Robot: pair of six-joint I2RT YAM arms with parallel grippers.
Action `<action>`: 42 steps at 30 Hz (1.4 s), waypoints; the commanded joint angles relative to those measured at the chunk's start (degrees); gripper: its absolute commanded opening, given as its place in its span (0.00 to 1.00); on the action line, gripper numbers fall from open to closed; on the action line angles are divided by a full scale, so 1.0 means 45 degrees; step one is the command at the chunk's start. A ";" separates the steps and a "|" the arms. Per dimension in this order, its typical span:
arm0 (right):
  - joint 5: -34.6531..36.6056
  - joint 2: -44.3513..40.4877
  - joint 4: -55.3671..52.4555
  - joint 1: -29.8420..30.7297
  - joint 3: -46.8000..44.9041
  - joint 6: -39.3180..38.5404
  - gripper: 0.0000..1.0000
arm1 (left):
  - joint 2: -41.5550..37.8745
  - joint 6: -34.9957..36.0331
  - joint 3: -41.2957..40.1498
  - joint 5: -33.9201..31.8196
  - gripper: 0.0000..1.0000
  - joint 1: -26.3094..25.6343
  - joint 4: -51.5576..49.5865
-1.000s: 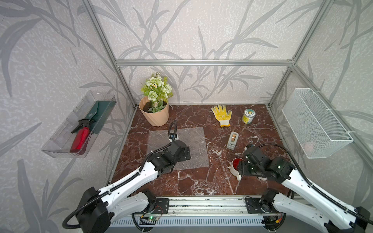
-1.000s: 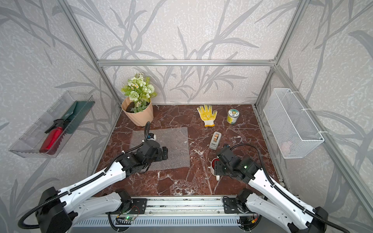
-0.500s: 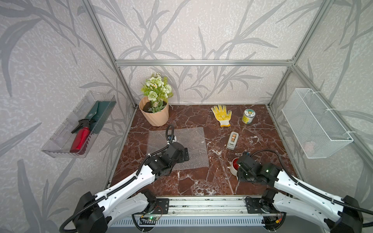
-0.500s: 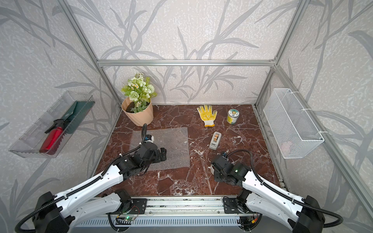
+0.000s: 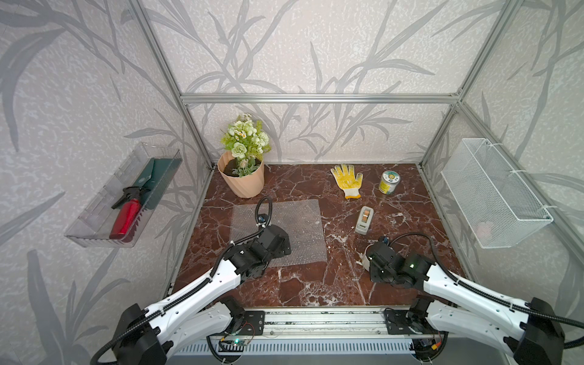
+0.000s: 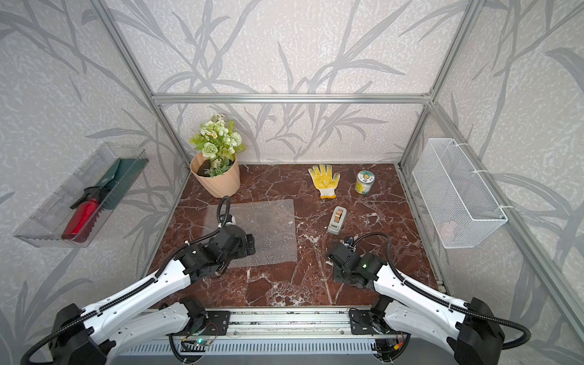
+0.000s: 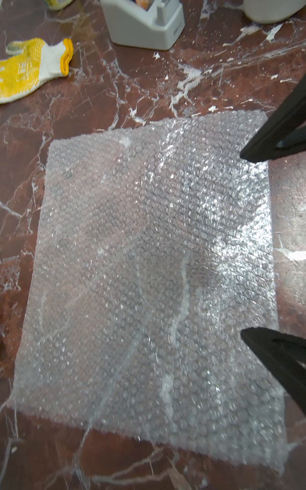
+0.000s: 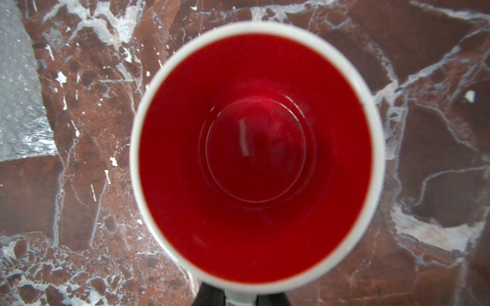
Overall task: Wrap mugs in bubble wrap
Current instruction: Pick up the mug from the center of the board, then place the mug on the bubble wrap.
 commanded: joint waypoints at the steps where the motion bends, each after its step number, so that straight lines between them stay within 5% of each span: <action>1: 0.1084 -0.0196 -0.1506 0.0498 0.1521 -0.0091 0.00 | -0.0975 -0.1595 0.1005 -0.1592 0.99 -0.0078 -0.2417; 9: 0.1209 0.3439 -0.0182 0.2702 0.5714 -0.1639 0.00 | -0.3182 -0.0801 -0.0004 -0.1817 0.99 0.0826 -0.1980; 15: 0.0337 0.8177 0.1559 0.3237 0.9900 -0.1974 0.00 | -0.3251 0.0081 0.0139 0.1203 0.99 0.4497 -0.1539; 22: 0.1248 1.4272 -0.0500 0.4090 1.7158 -0.1582 0.00 | -0.2759 0.0612 0.0472 0.5098 0.99 0.9128 -0.1404; 26: 0.1260 1.6537 -0.1773 0.4170 2.0157 -0.1130 0.00 | -0.2418 0.1127 0.0783 0.6236 0.99 1.0714 -0.1760; 35: 0.1580 2.0447 -0.5224 0.4250 2.6441 -0.0020 0.00 | -0.2518 0.1916 0.1192 0.6711 0.99 1.1858 -0.2398; 42: 0.1587 2.0720 -0.4701 0.4205 2.6101 0.0238 0.00 | -0.2586 0.2069 0.1086 0.6916 0.99 1.1937 -0.2481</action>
